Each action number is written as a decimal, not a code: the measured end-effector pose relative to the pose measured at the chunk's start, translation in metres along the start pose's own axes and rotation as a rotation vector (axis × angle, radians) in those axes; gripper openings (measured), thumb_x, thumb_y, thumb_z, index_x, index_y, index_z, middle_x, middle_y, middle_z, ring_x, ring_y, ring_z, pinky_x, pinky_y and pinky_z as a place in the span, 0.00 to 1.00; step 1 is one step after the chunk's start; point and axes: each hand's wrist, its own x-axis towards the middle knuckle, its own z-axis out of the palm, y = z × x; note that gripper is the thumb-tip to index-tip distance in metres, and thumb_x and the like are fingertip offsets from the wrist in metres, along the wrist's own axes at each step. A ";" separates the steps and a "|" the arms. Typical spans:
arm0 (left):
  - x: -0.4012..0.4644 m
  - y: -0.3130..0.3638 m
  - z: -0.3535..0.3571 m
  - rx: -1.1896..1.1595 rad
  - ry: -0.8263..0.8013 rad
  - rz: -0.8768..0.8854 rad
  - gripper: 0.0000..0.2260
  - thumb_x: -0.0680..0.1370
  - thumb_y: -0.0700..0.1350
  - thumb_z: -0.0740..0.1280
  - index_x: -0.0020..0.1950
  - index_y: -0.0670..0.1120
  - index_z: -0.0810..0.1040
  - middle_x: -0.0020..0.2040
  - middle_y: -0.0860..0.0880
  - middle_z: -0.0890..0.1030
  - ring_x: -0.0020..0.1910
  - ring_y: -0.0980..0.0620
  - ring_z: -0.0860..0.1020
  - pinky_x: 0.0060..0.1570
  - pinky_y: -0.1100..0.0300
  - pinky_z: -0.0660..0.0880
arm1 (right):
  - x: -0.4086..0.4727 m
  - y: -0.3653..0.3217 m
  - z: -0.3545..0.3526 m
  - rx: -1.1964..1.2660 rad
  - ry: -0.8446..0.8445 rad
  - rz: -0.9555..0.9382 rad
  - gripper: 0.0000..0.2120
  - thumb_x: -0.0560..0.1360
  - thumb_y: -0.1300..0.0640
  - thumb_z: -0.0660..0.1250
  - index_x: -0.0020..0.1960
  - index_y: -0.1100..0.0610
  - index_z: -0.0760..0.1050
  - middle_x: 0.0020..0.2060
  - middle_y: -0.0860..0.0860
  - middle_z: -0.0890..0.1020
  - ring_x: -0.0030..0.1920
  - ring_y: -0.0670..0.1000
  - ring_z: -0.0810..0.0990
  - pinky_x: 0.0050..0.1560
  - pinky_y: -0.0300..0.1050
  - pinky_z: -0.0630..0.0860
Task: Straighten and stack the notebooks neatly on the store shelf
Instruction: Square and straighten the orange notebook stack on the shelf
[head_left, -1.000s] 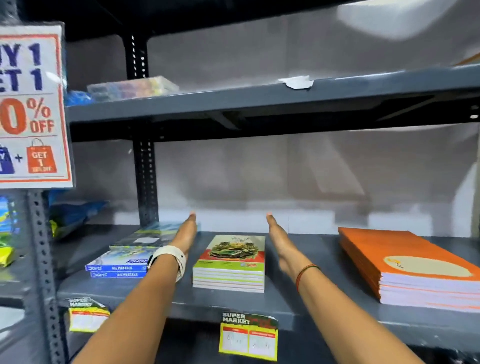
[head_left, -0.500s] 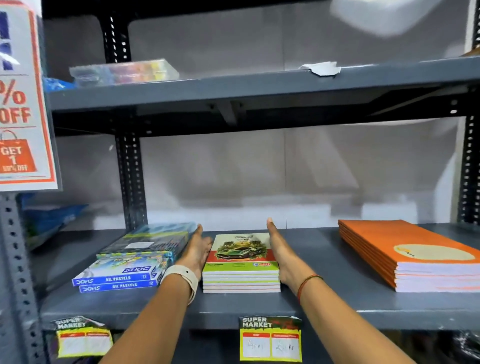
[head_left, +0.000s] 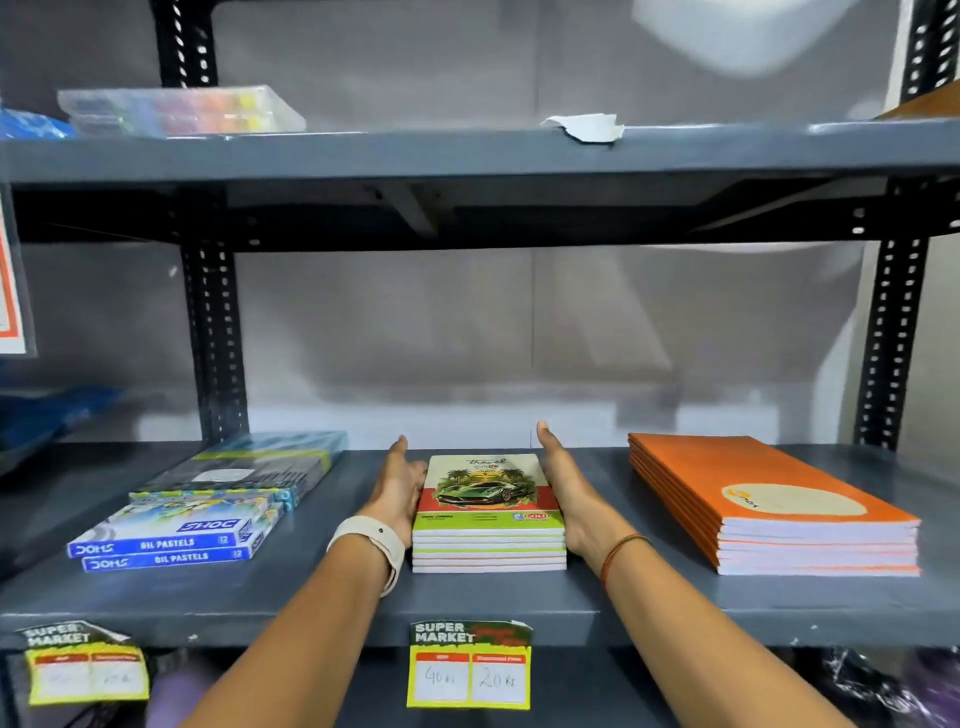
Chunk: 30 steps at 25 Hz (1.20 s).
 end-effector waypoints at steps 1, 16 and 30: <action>0.001 -0.004 0.009 0.003 -0.005 -0.004 0.34 0.78 0.66 0.44 0.65 0.40 0.70 0.53 0.39 0.82 0.48 0.40 0.80 0.48 0.49 0.76 | -0.003 -0.004 -0.009 -0.009 0.018 -0.017 0.46 0.67 0.26 0.63 0.76 0.52 0.61 0.65 0.62 0.77 0.53 0.65 0.83 0.56 0.67 0.77; -0.006 0.031 0.052 0.213 0.237 0.194 0.30 0.79 0.62 0.48 0.74 0.45 0.64 0.73 0.40 0.67 0.69 0.43 0.70 0.70 0.47 0.63 | -0.030 -0.050 -0.034 -0.414 0.134 -0.250 0.40 0.74 0.27 0.49 0.79 0.45 0.47 0.79 0.47 0.49 0.79 0.54 0.49 0.75 0.59 0.48; 0.019 -0.072 0.261 0.084 -0.005 0.077 0.30 0.80 0.61 0.47 0.78 0.47 0.51 0.79 0.48 0.53 0.77 0.48 0.53 0.74 0.52 0.51 | -0.068 -0.161 -0.288 -0.393 0.356 -0.281 0.44 0.75 0.28 0.49 0.79 0.57 0.49 0.79 0.55 0.54 0.79 0.55 0.52 0.78 0.54 0.45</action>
